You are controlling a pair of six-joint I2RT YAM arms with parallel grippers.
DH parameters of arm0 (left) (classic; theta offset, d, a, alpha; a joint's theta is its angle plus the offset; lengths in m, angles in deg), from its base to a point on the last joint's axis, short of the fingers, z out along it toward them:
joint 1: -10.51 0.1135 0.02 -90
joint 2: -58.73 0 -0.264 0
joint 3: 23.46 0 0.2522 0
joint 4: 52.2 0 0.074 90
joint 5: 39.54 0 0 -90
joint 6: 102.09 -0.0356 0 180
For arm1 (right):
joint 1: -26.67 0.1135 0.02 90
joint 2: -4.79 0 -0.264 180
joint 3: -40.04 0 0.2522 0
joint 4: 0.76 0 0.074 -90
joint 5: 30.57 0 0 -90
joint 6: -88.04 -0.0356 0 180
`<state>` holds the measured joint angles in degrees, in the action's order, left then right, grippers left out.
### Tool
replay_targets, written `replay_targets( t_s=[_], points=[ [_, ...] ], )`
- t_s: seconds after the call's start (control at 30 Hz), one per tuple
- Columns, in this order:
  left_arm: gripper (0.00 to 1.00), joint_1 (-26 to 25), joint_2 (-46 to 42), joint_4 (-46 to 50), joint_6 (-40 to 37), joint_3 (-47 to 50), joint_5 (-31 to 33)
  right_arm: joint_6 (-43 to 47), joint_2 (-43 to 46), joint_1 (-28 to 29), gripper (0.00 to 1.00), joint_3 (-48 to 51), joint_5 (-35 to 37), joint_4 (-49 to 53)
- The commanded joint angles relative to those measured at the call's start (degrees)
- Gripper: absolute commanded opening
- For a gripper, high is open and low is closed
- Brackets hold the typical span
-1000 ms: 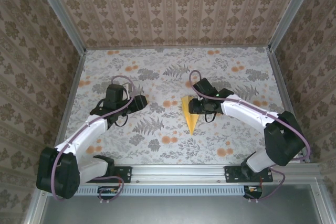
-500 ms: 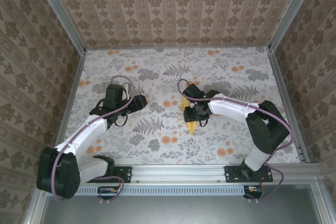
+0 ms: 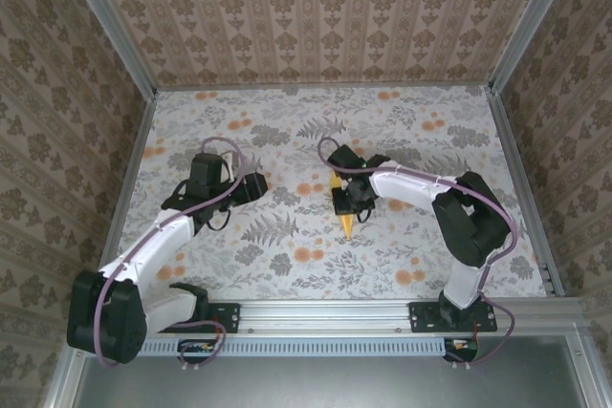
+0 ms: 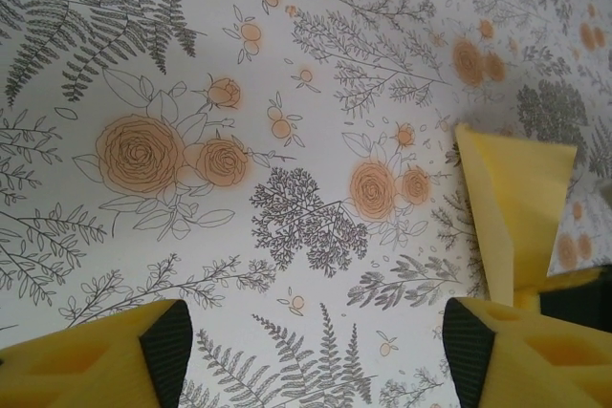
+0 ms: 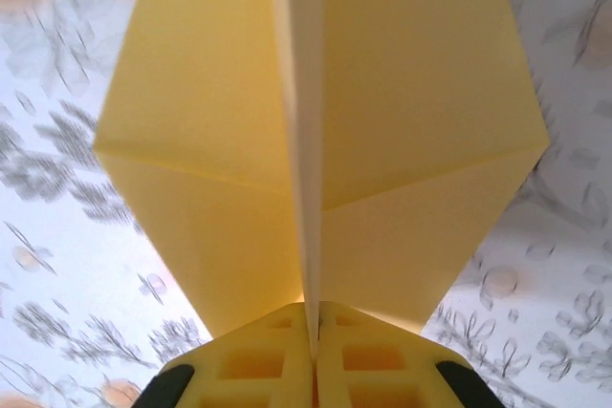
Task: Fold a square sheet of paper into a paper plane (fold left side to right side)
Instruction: Pick up the paper plane at the center of the table, then place the paper plane at the center of the table.
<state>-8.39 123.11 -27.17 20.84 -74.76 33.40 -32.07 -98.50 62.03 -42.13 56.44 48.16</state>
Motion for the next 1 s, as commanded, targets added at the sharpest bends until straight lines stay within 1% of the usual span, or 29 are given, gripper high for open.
replay_targets(
  t_s=[0.0,0.07,0.17,0.33,0.43,0.63,0.73,0.9,0.97],
  points=[
    [0.81,0.6,-1.9,0.3,-4.1,-3.2,-1.2,1.3,-2.7,-2.8,0.07,-7.0,1.8,5.2],
    [0.87,0.6,-2.7,0.4,-5.5,-4.1,-0.3,2.1,-5.2,-4.8,0.07,-11.3,2.2,7.1],
    [0.92,0.7,-3.7,0.8,-6.9,-4.8,0.7,3.8,-9.1,-7.7,0.07,-17.6,2.8,8.9],
    [0.94,1.1,-3.9,2.5,-7.5,-5.6,0.6,6.6,-16.6,-10.7,0.07,-27.6,3.0,12.6],
    [0.95,1.2,-4.0,2.9,-7.3,-5.2,0.2,7.5,-20.1,-11.6,0.07,-31.7,3.5,14.2],
    [0.96,1.3,-4.1,3.4,-7.1,-5.2,0.1,8.0,-23.9,-12.4,0.08,-35.2,3.8,15.7],
    [0.96,1.3,-4.0,3.5,-7.1,-5.4,0.0,8.0,-25.0,-12.4,0.1,-35.8,3.9,15.9],
    [0.97,1.3,-4.2,4.0,-6.9,-5.8,-0.3,8.2,-25.6,-12.4,0.16,-36.7,3.8,17.1],
    [0.97,1.4,-4.3,4.3,-7.0,-6.1,-0.5,8.3,-25.1,-12.4,0.21,-36.7,3.9,17.4]
  ],
)
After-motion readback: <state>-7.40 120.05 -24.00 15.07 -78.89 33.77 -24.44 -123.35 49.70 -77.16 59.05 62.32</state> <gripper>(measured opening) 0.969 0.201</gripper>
